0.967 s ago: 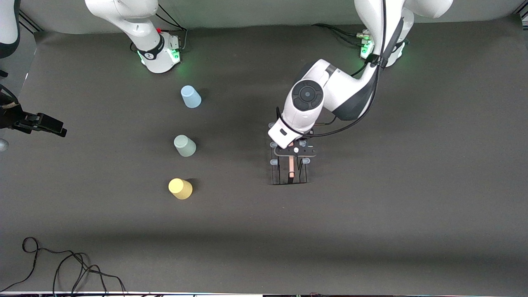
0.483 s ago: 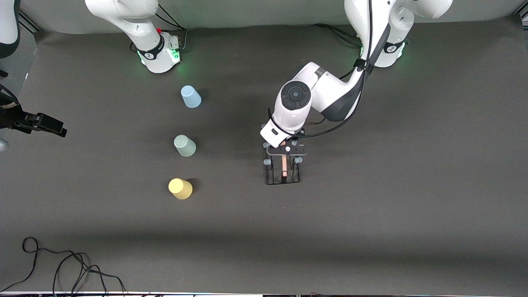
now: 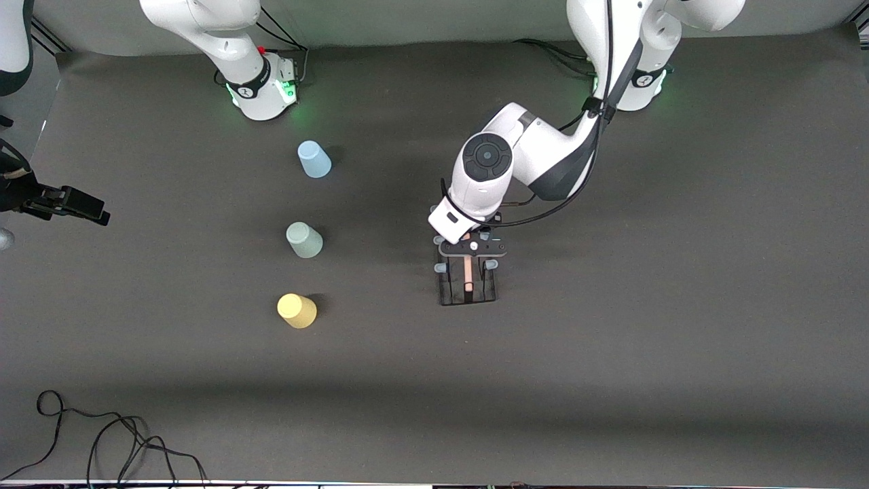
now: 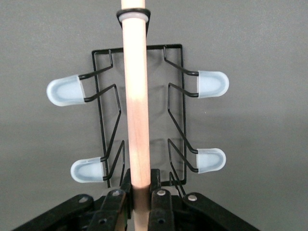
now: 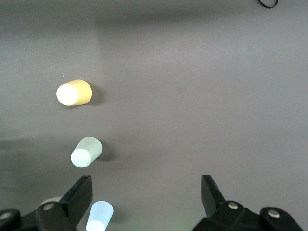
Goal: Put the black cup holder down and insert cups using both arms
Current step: 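Open the left gripper, release the rack, and raise it away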
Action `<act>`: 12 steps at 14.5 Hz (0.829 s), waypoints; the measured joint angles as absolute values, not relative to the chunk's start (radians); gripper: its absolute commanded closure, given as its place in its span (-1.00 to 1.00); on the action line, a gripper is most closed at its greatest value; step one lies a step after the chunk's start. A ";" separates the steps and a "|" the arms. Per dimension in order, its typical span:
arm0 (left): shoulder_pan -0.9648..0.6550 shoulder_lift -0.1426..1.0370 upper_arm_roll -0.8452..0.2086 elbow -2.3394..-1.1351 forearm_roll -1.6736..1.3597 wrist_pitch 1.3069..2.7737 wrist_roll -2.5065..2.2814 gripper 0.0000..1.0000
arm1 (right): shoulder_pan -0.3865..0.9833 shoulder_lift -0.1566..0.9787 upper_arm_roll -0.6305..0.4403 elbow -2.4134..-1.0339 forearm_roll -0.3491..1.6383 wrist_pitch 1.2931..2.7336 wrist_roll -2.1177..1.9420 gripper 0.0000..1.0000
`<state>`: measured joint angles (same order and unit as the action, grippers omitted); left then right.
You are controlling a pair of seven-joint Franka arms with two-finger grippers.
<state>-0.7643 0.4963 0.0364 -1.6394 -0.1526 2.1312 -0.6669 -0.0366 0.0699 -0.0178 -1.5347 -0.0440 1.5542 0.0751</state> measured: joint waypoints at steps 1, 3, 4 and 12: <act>-0.764 0.496 0.037 -1.639 -0.153 2.131 -0.667 0.59 | -0.037 0.070 -0.018 -1.535 -0.044 1.554 0.075 -1.00; -0.764 0.496 0.038 -1.639 -0.153 2.131 -0.667 0.49 | -0.037 0.070 -0.018 -1.535 -0.044 1.554 0.075 -1.00; -0.764 0.496 0.038 -1.637 -0.153 2.131 -0.667 0.33 | -0.037 0.070 -0.018 -1.535 -0.044 1.554 0.075 -1.00; -0.756 0.486 0.047 -1.595 -0.153 2.074 -0.668 -1.00 | -0.035 0.070 -0.012 -1.535 -0.044 1.542 0.075 -1.00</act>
<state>-0.7563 0.4864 0.0467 -1.5953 -0.1528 2.0737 -0.6684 -0.0346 0.0699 -0.0121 -1.5348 -0.0440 1.5416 0.0751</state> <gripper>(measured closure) 0.093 0.000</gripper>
